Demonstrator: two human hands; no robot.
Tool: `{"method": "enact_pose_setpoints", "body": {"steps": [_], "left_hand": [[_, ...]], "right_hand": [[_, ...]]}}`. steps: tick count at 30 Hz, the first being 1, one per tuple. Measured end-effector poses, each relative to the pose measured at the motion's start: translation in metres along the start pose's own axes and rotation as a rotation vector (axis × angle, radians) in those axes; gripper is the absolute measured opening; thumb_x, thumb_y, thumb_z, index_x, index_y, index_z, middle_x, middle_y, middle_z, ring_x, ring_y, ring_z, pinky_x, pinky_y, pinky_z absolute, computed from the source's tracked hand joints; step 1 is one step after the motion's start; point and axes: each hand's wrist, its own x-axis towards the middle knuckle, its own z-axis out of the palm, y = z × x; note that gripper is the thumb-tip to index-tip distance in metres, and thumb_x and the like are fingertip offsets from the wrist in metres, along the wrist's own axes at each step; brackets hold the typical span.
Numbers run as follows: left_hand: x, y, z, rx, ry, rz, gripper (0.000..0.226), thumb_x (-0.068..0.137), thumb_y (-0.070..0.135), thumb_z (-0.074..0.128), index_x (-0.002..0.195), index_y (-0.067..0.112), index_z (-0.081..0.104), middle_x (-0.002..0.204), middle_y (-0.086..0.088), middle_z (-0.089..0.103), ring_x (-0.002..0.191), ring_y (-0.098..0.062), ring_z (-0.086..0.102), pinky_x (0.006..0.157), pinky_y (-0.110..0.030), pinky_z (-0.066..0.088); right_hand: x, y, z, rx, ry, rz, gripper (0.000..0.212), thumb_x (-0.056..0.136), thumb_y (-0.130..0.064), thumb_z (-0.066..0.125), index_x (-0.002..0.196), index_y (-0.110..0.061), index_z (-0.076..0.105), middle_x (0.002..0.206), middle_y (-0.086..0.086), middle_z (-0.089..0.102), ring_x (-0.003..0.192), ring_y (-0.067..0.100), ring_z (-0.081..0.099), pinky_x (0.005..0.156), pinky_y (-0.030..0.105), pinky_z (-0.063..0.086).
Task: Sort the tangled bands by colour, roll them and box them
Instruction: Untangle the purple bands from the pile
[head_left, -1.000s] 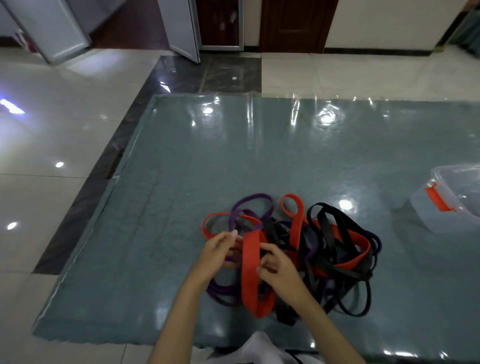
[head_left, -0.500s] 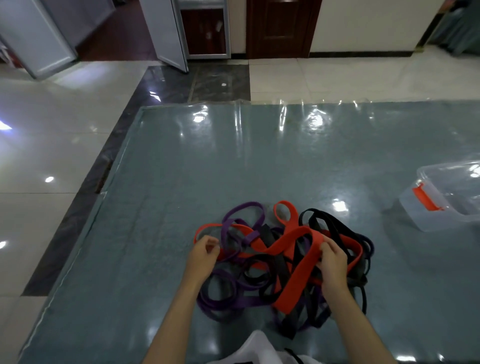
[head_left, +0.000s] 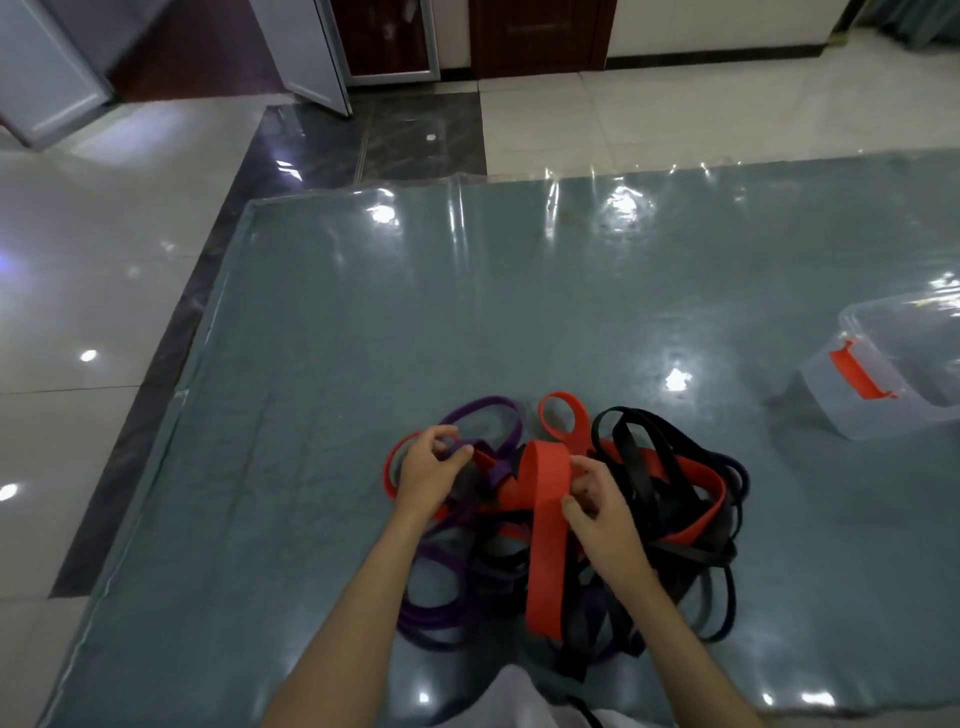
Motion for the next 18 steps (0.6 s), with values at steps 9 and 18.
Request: {"method": "enact_pose_setpoints", "body": {"steps": [9, 18], "left_hand": [[0.022, 0.0, -0.003, 0.355, -0.25, 0.013, 0.055, 0.088, 0.044, 0.082, 0.134, 0.021, 0.061, 0.125, 0.004, 0.066, 0.117, -0.016, 0.061, 0.101, -0.032, 0.049], [0.042, 0.002, -0.002, 0.25, -0.639, -0.139, 0.065, 0.074, 0.005, 0.091, 0.119, 0.023, 0.049, 0.108, -0.006, 0.072, 0.085, -0.013, 0.065, 0.074, -0.036, 0.059]], "right_hand": [[0.014, 0.004, 0.035, -0.489, -0.645, -0.024, 0.045, 0.091, -0.027, 0.066, 0.13, -0.047, 0.058, 0.087, -0.006, 0.066, 0.075, 0.014, 0.064, 0.076, 0.031, 0.057], [0.05, 0.015, 0.017, -0.476, -0.371, 0.066, 0.007, 0.101, -0.025, 0.068, 0.102, -0.029, 0.073, 0.086, -0.016, 0.071, 0.084, 0.001, 0.069, 0.08, 0.025, 0.055]]}}
